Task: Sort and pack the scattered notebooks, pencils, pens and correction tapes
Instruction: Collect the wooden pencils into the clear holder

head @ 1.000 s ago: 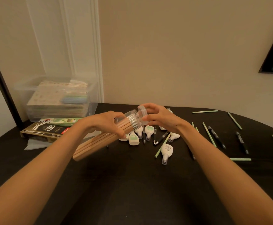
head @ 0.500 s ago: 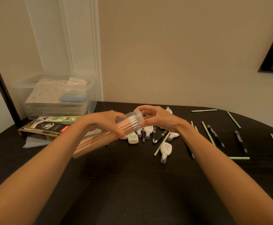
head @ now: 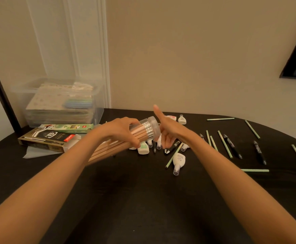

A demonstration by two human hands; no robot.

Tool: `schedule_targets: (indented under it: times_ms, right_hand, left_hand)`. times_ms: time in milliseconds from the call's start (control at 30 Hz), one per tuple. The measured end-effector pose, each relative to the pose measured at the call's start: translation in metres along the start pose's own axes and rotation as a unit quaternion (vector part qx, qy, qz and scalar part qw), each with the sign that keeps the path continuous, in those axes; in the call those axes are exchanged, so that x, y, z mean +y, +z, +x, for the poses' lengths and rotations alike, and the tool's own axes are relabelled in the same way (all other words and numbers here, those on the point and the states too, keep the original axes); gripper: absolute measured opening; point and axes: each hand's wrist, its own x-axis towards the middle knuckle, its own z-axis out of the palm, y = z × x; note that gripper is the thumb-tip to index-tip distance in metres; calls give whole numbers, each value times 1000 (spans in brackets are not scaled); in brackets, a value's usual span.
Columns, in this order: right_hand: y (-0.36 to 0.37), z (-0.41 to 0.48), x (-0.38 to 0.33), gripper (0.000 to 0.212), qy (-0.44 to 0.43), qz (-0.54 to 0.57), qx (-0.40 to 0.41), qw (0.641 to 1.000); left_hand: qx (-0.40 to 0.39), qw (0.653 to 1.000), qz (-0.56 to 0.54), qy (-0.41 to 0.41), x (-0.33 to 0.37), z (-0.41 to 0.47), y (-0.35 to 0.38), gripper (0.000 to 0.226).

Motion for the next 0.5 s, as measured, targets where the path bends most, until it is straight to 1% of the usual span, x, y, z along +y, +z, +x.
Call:
schedule_targets:
  times_ms: [33, 67, 133, 167, 200, 233, 267, 400, 433, 467, 500]
  right_hand:
    - [-4, -1, 1, 96, -4, 20, -12, 1000]
    - [-9, -2, 1, 87, -29, 50, -28, 998]
    - [-14, -6, 3, 61, -110, 105, -58, 987]
    - [-13, -8, 4, 46, -139, 121, -62, 981]
    - [-11, -7, 4, 34, -150, 122, -57, 979]
    - [-7, -7, 3, 28, -146, 111, -43, 982]
    - [-2, -7, 1, 31, -132, 96, -22, 986]
    - [8, -5, -8, 63, -41, 33, 71, 996]
    - [7, -4, -8, 69, -44, 23, 85, 995]
    - [5, -2, -7, 70, -65, 32, 90, 993]
    - [6, -1, -6, 64, -98, 59, 85, 990]
  left_hand:
    - [5, 1000, 1, -6, 0, -1, -1, 61]
    - [10, 1000, 3, -13, -1, -1, -3, 63]
    - [19, 999, 16, -21, -1, -2, -6, 64]
    - [26, 999, 25, -20, 1, -2, -8, 65]
    - [35, 999, 33, -18, 3, -2, -8, 66]
    - [42, 998, 37, -16, 6, -3, -8, 67]
    - [46, 998, 42, -13, 8, -3, -8, 67]
    - [72, 996, 60, 7, 13, -5, -2, 68]
    - [78, 995, 58, 5, 13, -5, -2, 69]
    - [80, 995, 52, -2, 12, -4, -4, 70]
    - [83, 996, 43, -14, 10, -3, -7, 70]
